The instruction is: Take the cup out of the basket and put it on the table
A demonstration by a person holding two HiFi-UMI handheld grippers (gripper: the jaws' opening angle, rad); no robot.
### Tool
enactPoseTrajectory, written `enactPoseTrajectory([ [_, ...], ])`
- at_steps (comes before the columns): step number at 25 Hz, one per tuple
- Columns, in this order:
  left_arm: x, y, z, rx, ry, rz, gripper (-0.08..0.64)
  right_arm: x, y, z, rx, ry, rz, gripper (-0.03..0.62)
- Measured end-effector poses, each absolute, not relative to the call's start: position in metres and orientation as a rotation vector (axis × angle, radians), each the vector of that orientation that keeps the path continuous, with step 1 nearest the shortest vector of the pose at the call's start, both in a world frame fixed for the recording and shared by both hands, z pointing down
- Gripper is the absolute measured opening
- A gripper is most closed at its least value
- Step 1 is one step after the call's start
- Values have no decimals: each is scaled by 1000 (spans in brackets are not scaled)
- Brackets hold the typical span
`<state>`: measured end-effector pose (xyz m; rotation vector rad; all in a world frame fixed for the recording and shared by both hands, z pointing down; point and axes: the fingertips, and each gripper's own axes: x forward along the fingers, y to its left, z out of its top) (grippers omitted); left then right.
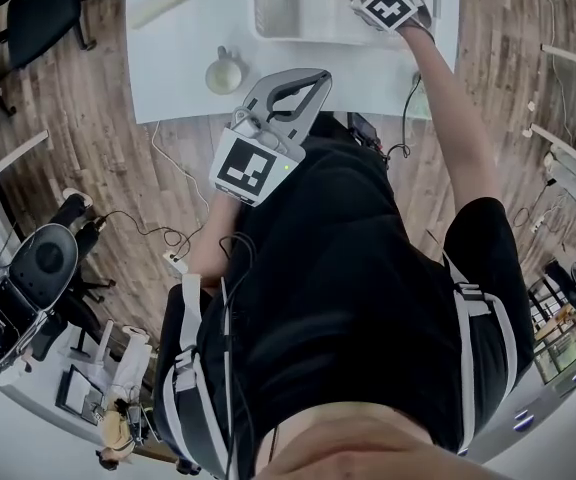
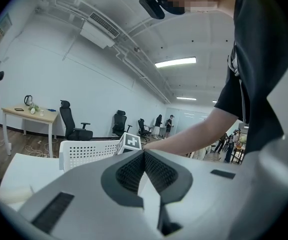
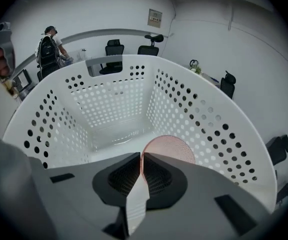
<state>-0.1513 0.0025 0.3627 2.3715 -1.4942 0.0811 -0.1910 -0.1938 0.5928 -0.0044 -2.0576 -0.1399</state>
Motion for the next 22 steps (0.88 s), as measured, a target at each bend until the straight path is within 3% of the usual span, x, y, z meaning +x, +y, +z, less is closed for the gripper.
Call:
enactPoseTrajectory([
  [22,-152,-4,353,2419,-1525,145,20,-170,-146,428,144,-2416,-242,35],
])
